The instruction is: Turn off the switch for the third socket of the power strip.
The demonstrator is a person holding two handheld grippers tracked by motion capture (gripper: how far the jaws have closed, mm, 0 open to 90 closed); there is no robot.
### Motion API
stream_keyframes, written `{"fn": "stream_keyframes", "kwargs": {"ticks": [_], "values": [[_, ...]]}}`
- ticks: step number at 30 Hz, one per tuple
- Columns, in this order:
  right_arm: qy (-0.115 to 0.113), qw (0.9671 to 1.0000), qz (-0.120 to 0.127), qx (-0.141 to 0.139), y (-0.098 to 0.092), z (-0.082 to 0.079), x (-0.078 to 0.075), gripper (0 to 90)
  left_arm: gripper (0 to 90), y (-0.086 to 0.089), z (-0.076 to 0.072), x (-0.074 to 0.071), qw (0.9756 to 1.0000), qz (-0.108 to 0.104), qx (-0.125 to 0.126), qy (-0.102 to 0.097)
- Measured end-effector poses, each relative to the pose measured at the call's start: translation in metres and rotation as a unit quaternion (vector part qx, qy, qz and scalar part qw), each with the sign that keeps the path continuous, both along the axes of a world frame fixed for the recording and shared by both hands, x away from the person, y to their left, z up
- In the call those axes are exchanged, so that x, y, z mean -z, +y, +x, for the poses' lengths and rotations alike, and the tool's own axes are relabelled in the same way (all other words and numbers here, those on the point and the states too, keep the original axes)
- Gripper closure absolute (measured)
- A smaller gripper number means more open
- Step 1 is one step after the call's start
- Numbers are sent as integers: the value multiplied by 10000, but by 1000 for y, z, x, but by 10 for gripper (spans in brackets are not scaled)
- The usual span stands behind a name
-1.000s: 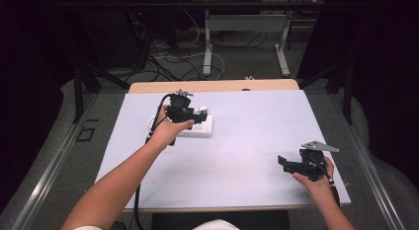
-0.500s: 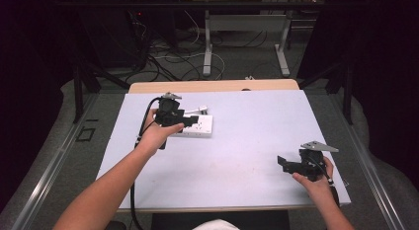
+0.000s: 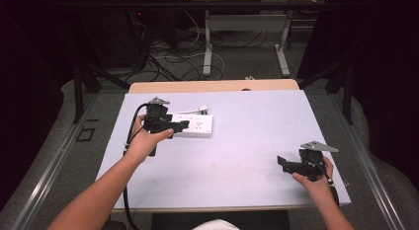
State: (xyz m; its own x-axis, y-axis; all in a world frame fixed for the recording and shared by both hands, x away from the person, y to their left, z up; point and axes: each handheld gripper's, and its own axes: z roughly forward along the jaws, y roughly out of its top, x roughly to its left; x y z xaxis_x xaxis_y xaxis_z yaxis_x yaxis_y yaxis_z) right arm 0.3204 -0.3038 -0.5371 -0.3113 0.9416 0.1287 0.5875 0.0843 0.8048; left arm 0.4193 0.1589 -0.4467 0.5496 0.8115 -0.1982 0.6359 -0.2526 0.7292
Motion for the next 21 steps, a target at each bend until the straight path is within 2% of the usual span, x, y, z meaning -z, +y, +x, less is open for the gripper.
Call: {"fn": "stream_keyframes", "kwargs": {"ticks": [1, 6, 14, 21], "values": [[2, 10000, -6, -4, 0, 0, 0, 78, 209, 2, -1, 0, 10000, 15, 29, 50], [-7, 10000, -23, -3, 0, 0, 0, 78, 159, 10, -9, 2, 9999, -32, -90, 42], [-6, 10000, -27, -7, 0, 0, 0, 78, 70, 22, -21, 8, 9997, -159, -173, -64], [-6, 10000, -25, -1, 1, 0, 0, 78, 31, 32, -33, 13, 9993, -159, -273, -204]]}}
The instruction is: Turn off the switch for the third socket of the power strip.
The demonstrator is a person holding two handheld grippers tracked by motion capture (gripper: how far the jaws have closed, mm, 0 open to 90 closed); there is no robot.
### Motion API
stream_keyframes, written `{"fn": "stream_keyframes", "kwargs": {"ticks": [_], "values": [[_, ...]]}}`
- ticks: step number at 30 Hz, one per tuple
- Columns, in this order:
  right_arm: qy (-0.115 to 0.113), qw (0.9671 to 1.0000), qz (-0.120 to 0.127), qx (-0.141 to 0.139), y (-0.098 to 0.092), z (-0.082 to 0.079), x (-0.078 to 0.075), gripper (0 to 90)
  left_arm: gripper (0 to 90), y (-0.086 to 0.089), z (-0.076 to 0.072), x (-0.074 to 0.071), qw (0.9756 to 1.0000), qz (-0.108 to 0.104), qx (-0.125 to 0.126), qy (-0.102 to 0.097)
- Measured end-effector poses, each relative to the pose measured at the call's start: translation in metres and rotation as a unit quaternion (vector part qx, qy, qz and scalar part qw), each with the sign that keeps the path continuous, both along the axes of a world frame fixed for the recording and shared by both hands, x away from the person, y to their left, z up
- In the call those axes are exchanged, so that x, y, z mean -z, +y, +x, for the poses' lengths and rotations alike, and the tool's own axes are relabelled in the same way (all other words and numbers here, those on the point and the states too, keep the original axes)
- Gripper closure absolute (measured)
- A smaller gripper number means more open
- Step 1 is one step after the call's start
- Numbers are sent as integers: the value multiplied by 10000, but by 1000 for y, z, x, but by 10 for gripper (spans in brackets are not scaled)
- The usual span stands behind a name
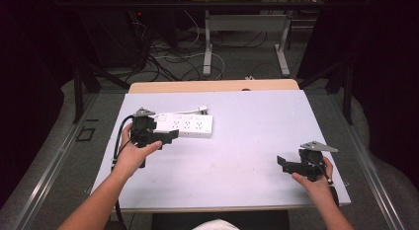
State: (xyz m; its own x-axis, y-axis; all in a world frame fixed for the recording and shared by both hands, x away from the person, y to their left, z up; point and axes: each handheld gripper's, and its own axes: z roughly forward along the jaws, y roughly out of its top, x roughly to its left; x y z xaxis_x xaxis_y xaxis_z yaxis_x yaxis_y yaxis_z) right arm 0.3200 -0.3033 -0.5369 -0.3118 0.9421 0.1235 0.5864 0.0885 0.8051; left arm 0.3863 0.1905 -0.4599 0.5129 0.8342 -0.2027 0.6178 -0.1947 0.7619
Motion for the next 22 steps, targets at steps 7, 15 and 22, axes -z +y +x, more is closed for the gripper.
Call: {"fn": "stream_keyframes", "kwargs": {"ticks": [7, 15, 22], "values": [[-20, 10000, -8, 43, 1, 0, 0, 78, 4, 8, -12, 12, 10000, -54, 81, -9], [-5, 10000, -2, 8, 0, 0, 0, 78, 4, 19, -23, 28, 9998, -206, -65, -24], [-4, 10000, -4, 13, 0, 0, 0, 78, 4, 29, -28, 44, 9994, -282, -183, 7]]}}
